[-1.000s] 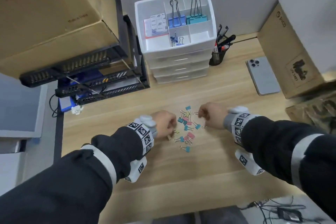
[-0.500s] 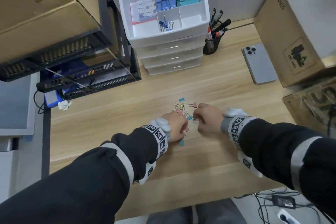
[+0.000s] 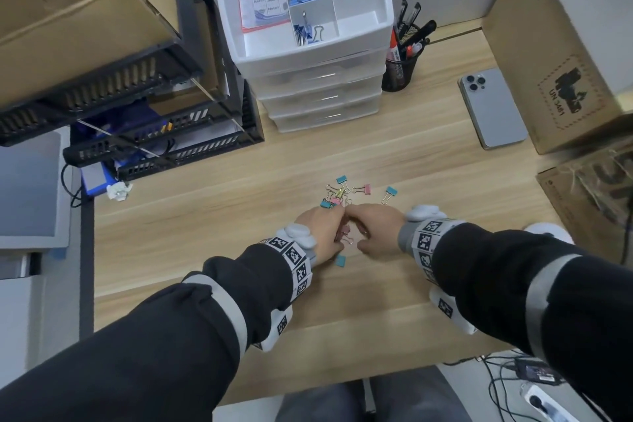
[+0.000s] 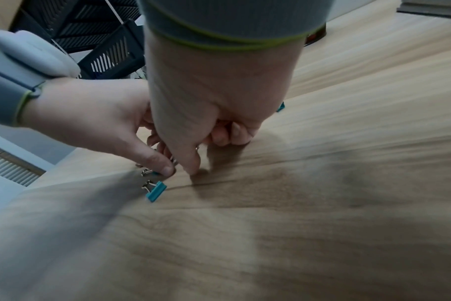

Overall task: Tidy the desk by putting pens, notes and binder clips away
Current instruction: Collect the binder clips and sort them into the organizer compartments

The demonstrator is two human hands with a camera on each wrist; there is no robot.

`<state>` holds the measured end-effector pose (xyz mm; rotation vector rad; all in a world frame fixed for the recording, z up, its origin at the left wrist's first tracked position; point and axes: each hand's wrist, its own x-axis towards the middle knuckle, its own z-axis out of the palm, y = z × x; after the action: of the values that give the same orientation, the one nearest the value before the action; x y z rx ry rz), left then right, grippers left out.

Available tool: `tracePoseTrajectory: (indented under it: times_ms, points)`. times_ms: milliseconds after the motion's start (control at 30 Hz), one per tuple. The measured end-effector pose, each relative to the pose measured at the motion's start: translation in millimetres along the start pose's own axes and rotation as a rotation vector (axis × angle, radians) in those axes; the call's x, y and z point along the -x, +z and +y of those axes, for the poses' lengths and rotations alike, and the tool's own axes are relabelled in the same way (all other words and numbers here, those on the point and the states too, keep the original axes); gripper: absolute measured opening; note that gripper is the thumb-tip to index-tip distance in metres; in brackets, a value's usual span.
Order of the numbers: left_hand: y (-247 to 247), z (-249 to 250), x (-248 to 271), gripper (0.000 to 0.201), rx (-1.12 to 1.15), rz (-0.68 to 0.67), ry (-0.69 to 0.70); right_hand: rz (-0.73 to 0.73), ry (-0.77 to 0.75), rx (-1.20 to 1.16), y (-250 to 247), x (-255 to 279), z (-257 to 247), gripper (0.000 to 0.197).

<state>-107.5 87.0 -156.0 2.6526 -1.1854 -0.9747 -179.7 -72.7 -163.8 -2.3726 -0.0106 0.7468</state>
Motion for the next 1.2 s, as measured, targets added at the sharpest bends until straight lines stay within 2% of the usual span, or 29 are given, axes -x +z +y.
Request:
tracePoseTrajectory:
  times_ms: [300,433,533,633,767,900,967,1033,1100,1200]
  points:
    - [7,-5,4,0.035,0.039,0.053,-0.006,0.067,-0.019,0.088,7,-3,-2,0.031]
    - [7,-4,2,0.033,0.035,0.012,0.031,0.044,-0.025,0.135,8,2,-4,0.024]
    - [5,-1,1,0.032,-0.018,-0.035,0.045,0.04,-0.009,0.078,6,9,-1,0.021]
    - [3,0,1,0.029,-0.078,-0.046,0.096,0.038,0.076,-0.057,0,15,4,0.018]
    - [-3,4,-3,0.014,-0.145,-0.086,0.1,0.036,0.193,-0.335,-14,18,16,0.003]
    - [-8,9,-9,0.016,-0.247,-0.118,0.098,-0.033,0.319,-0.608,-26,12,19,0.025]
    - [-8,10,-10,0.02,-0.306,-0.137,0.118,-0.149,0.391,-0.673,-29,5,15,0.03]
    - [-5,10,-11,0.024,-0.322,-0.141,0.143,-0.264,0.401,-0.687,-30,3,14,0.038]
    - [-3,9,-11,0.027,-0.313,-0.132,0.164,-0.242,0.458,-0.963,-29,6,14,0.033]
    - [-2,8,-11,0.032,-0.265,-0.106,0.164,-0.175,0.519,-1.133,-28,6,17,0.035]
